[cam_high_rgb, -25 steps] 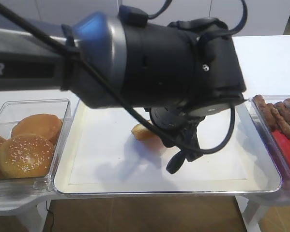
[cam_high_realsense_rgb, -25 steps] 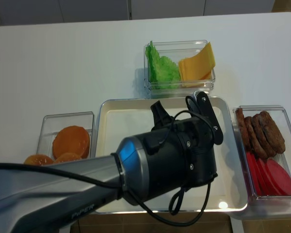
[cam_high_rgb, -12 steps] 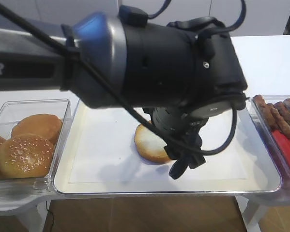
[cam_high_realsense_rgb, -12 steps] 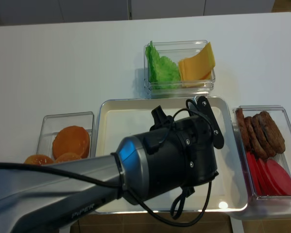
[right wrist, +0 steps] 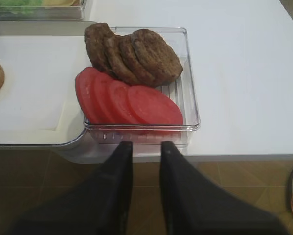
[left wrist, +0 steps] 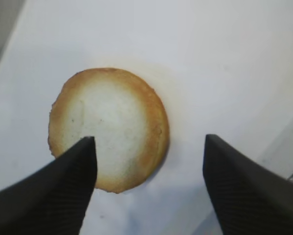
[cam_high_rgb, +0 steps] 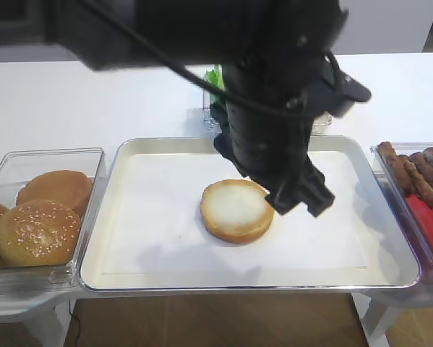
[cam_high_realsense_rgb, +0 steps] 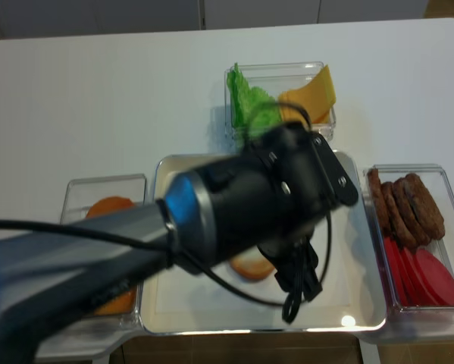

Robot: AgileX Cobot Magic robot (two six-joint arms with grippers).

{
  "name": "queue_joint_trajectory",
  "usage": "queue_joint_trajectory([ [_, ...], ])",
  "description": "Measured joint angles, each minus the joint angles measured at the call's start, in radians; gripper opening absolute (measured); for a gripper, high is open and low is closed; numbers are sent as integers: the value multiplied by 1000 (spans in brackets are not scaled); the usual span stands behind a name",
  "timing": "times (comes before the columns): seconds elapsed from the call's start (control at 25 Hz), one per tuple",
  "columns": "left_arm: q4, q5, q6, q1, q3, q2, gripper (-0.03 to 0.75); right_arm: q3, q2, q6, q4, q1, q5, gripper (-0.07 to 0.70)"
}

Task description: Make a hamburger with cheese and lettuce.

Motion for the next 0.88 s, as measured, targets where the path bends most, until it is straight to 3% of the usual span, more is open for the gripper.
queue_joint_trajectory([
  [0.16, -148, 16, 66, 108, -20, -60, 498, 0, 0, 0, 0, 0, 0, 153],
  [0.4, -256, 121, 104, 300, -22, -168, 497, 0, 0, 0, 0, 0, 0, 153],
  [0.64, -311, 137, 125, 483, -22, -290, 471, 0, 0, 0, 0, 0, 0, 153],
  [0.88, -333, 148, 151, 624, -22, -389, 454, 0, 0, 0, 0, 0, 0, 153],
])
